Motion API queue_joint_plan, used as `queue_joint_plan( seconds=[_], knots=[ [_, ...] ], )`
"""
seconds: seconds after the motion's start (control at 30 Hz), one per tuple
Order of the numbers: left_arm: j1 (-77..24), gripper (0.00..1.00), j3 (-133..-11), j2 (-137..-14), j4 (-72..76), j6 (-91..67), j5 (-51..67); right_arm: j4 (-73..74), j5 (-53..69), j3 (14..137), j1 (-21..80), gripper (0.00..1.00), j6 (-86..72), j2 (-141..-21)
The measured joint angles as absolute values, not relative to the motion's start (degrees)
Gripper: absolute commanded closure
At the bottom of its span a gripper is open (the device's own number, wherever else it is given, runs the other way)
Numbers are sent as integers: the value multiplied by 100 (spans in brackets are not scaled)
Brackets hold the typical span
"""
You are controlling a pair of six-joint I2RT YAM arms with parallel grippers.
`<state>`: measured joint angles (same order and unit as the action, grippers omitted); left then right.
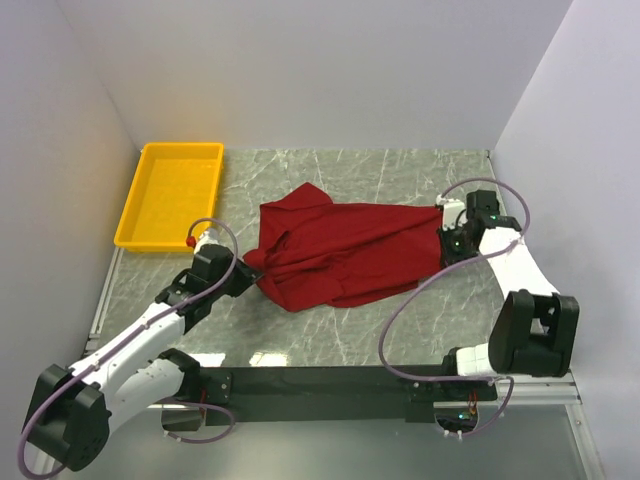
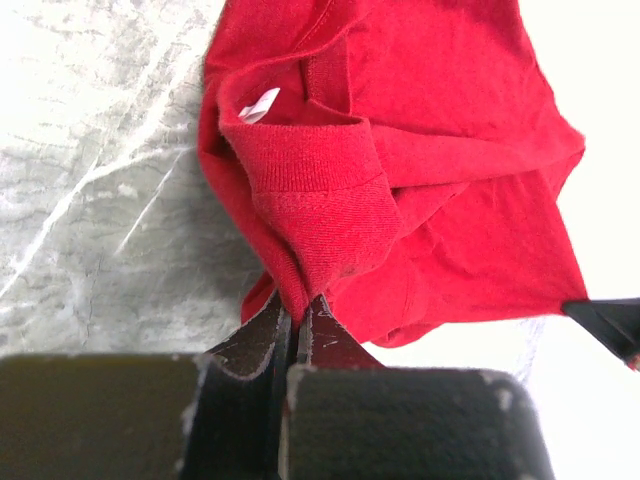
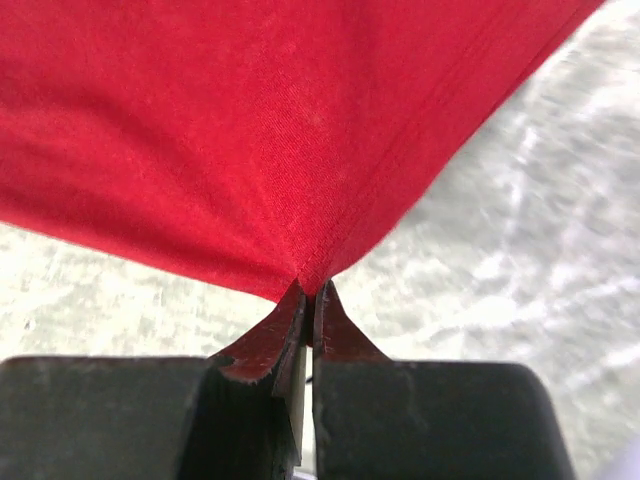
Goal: Fold and stack the t-shirts
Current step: Flatten the tshirt out
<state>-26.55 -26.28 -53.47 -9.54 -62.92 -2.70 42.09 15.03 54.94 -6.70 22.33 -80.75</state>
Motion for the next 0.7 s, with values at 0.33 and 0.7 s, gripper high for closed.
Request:
queue_joint_plan(
  seconds=[0.33,0.7],
  knots=[
    [-2626,99,-3148,-5358,-1385,-6565,-261,5363,1468,6128,-816,100,2075,-7981],
    [-2475,99,-3911,-7006,-1125,-6405,-84,4453,1463,7682,-705,36,1048,-10136]
  ],
)
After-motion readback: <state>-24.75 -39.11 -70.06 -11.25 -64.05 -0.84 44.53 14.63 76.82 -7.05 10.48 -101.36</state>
